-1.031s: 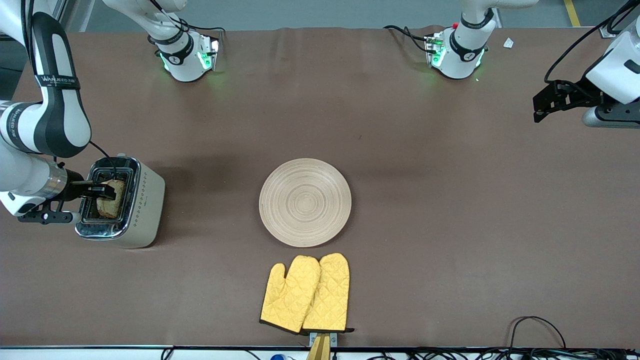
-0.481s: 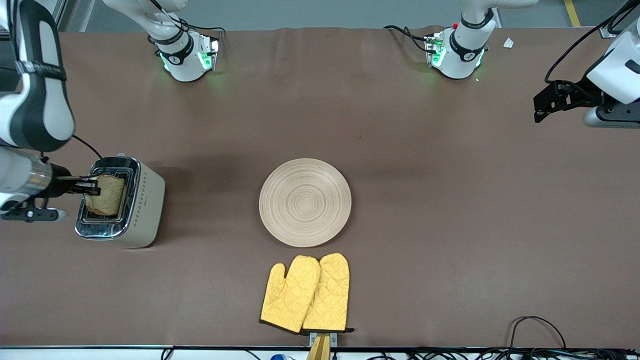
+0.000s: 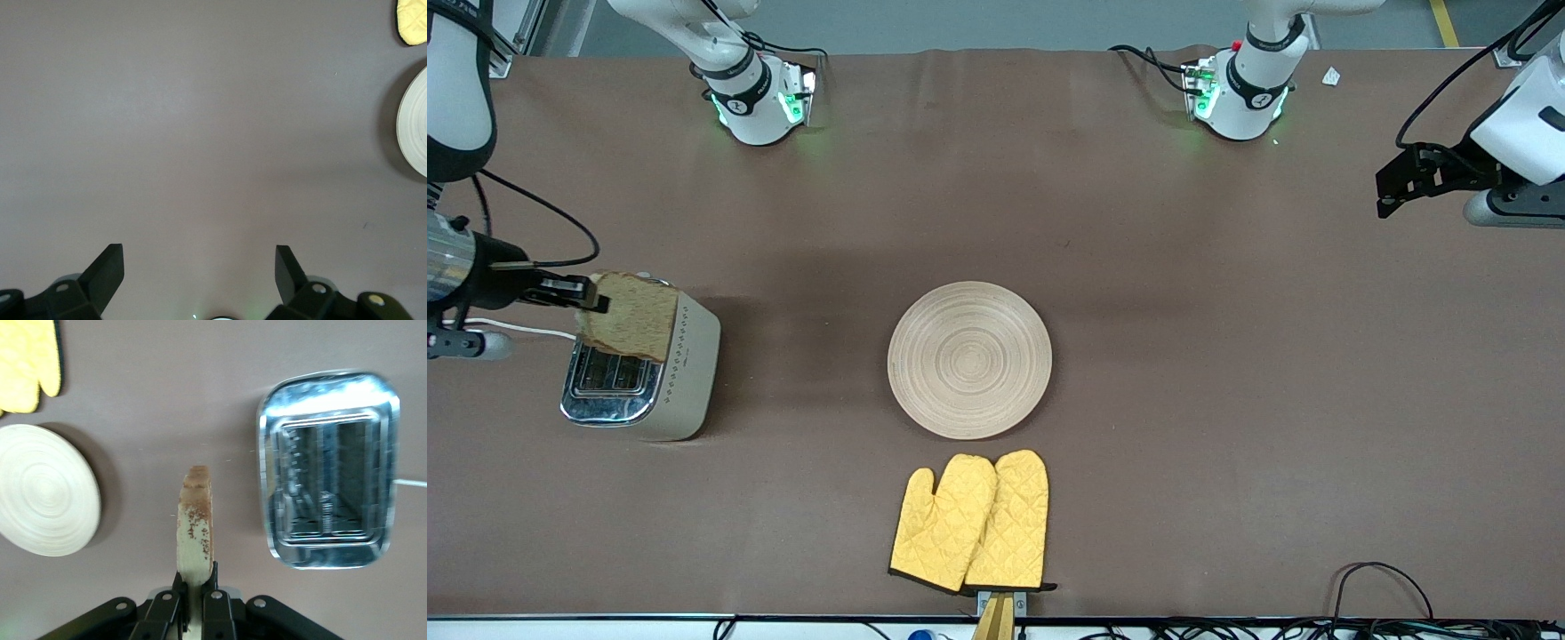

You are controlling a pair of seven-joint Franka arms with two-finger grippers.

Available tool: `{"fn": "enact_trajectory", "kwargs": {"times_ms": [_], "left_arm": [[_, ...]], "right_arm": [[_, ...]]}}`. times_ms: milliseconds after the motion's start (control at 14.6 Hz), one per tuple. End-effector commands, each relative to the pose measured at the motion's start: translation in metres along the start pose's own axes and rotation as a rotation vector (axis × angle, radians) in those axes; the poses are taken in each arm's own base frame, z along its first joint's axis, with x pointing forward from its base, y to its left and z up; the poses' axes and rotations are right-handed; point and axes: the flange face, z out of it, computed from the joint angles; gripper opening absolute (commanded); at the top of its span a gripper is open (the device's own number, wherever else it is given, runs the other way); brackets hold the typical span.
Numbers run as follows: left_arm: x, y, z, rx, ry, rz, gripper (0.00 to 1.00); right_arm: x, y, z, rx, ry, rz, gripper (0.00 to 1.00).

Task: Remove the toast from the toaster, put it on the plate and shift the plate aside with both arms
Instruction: 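Lift the toast slice up out of the toaster with the right gripper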

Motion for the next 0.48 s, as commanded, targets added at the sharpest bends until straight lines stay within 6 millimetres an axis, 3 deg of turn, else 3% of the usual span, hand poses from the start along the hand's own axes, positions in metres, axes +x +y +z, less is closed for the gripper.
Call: {"fn": "enact_trajectory", "kwargs": {"times_ms": [0, 137, 412], "left_arm": [[0.001, -0.002, -0.004, -0.012, -0.003, 0.012, 1.0], [0.001, -0.002, -0.004, -0.011, -0.003, 0.012, 1.0], [0.001, -0.002, -0.004, -0.011, -0.003, 0.012, 1.0]], "right_arm": [[0.002, -0.03, 0.017, 0.081, -0.02, 0.082, 0.0], [0.001, -0.051, 0.047, 0.142, -0.051, 0.168, 0.0], [-0.011, -0.11, 0.086, 0.213, -0.07, 0.207, 0.0]]}}
